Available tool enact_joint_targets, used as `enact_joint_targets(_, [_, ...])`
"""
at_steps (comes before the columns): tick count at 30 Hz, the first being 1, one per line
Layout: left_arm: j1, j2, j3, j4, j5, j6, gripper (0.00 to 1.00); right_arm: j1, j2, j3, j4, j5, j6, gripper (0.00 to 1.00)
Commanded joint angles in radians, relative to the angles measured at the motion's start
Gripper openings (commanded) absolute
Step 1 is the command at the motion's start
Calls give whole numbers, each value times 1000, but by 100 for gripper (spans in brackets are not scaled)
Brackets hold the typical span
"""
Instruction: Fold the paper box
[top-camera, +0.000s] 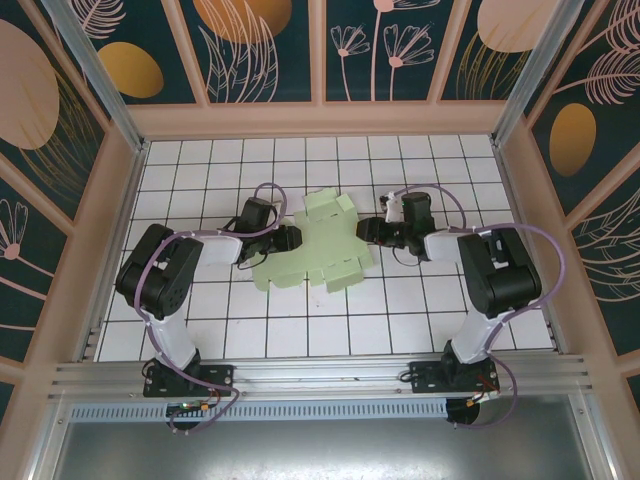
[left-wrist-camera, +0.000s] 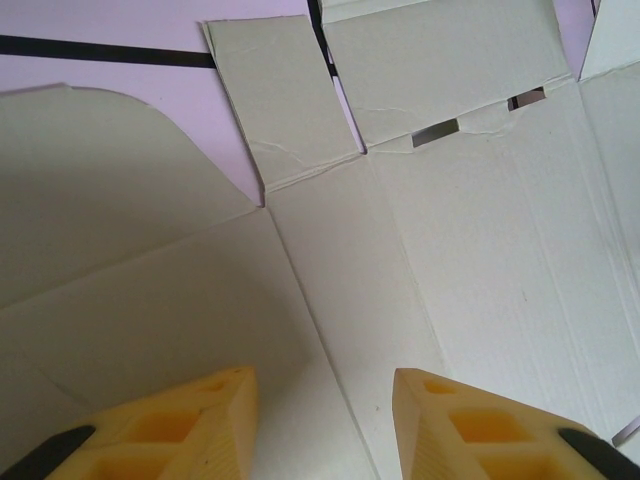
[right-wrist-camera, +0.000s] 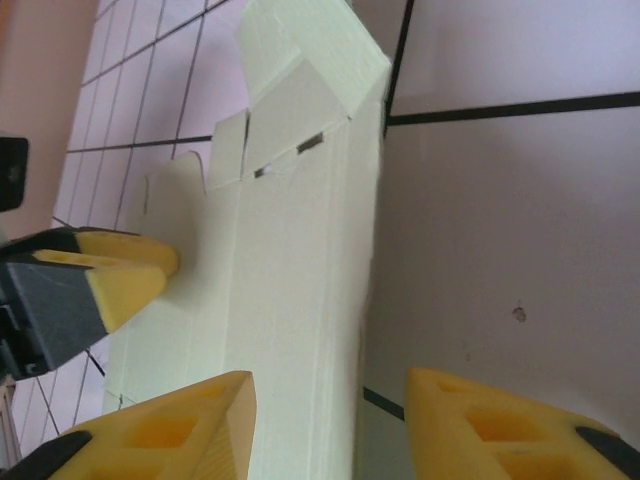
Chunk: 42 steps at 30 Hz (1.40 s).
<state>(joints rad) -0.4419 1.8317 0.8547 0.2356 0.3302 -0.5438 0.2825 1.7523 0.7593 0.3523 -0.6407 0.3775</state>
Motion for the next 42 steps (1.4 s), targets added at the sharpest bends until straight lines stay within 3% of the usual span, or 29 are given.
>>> enact_joint_targets(1, [-1,10,-20,-103,-45,-7,41,7,20,33,16,-7,-5,36])
enact_joint_targets(5, [-1,6,-16,-104,-47,-6,41,7,12,38,0,-5,-16,3])
enact_joint_targets(9, [-1,-7,-17,-93,-44,-13,48,6,-7,49,-47,31,-50,0])
enact_joint_targets(11, [-1,-36,-21,-81,-50,-19,68,7,-16,63,-99,80,-75,0])
enact_joint_targets(15, [-1,-126,-38,-42,-78,-25,98,19,-8,148,-289,180,-144,0])
enact_joint_targets(21, [-1,-211,-48,-19,-166,-48,99,67,31,302,-565,438,-251,0])
enact_joint_targets(25, [-1,-221,-74,24,-173,-73,99,136,93,408,-711,702,-290,0])
enact_joint_targets(34, [-1,-214,-81,22,-176,-66,99,292,231,532,-811,1235,-291,0])
enact_joint_targets(38, [-1,-213,-84,20,-177,-61,99,340,258,527,-772,1349,-287,0])
enact_joint_targets(42, [-1,-215,-88,21,-175,-60,99,354,253,513,-745,1368,-291,0])
